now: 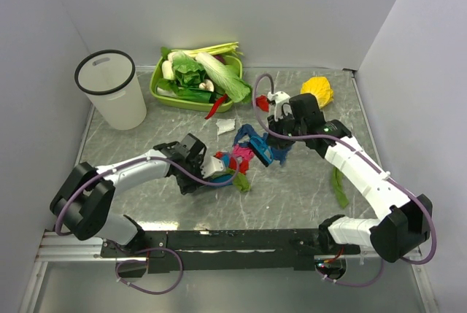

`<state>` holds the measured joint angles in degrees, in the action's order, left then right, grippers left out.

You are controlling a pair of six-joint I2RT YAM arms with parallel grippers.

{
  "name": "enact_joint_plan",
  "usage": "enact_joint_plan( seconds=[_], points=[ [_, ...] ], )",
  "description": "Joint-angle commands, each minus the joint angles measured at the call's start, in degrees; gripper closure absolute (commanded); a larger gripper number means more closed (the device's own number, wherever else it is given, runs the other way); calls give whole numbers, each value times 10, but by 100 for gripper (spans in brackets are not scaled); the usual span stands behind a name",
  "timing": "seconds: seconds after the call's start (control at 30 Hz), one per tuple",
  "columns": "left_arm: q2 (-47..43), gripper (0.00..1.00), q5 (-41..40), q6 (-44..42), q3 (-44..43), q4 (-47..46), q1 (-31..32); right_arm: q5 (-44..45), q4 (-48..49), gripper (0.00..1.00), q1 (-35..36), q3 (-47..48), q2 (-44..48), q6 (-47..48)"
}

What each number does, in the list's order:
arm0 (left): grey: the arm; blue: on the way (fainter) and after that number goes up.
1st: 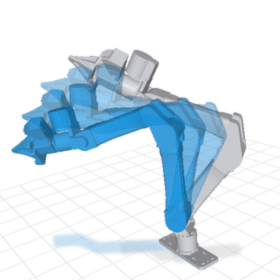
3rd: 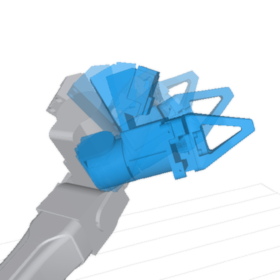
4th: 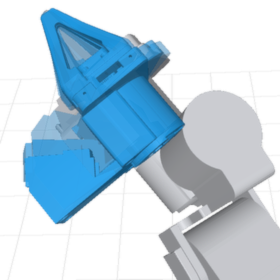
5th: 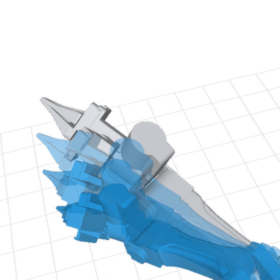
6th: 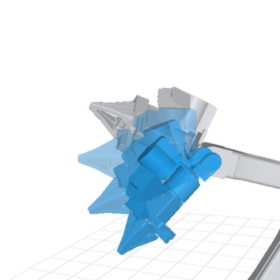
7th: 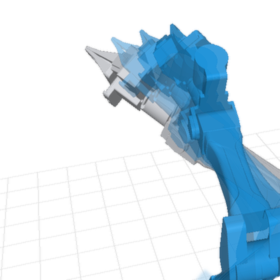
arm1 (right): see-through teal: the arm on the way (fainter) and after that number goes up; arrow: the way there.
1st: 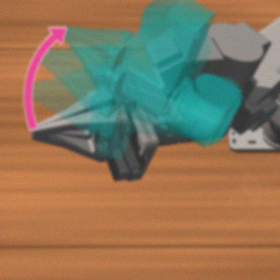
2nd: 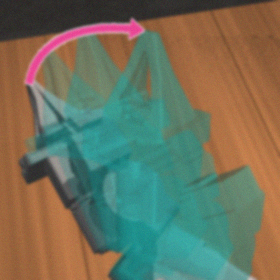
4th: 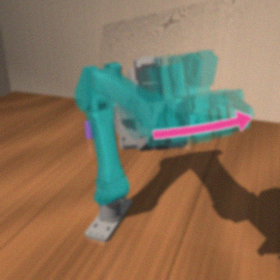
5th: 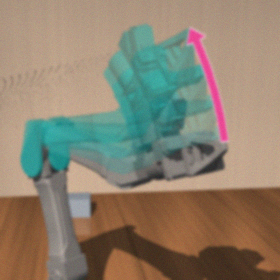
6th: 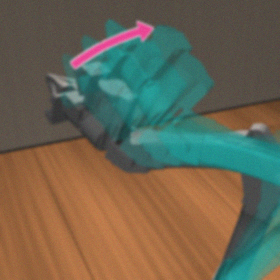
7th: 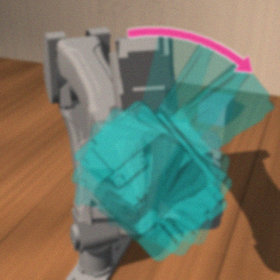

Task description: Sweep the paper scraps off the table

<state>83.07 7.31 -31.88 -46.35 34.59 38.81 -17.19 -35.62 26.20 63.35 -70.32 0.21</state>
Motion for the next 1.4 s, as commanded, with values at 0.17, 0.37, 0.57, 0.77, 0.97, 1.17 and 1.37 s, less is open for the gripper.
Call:
enact_joint_plan(
  seconds=[0.17, 0.37, 0.57, 0.77, 0.97, 1.17, 1.37],
  points=[
    [-27, 47, -8, -11, 33, -67, -2, 30, 52, 100, 14, 17, -64, 286],
    [-26, 78, -12, -5, -2, -32, -2, 30, 67, 100, 32, 24, -95, 382],
    [-30, 96, -14, -11, -29, 31, -2, 38, 88, 100, 59, -2, -88, 424],
    [-36, 99, -12, -8, -31, 73, -2, 126, 159, 100, 54, -9, -125, 392],
    [-28, 99, -32, 10, -44, 106, -2, 136, 166, 100, 25, 13, -127, 368],
    [-8, 99, -43, 39, -74, 125, -2, 94, 138, 100, 55, -10, -87, 354],
    [31, 99, -43, 38, -105, 132, 0, 137, 163, 100, 108, -61, -85, 361]
  ],
)
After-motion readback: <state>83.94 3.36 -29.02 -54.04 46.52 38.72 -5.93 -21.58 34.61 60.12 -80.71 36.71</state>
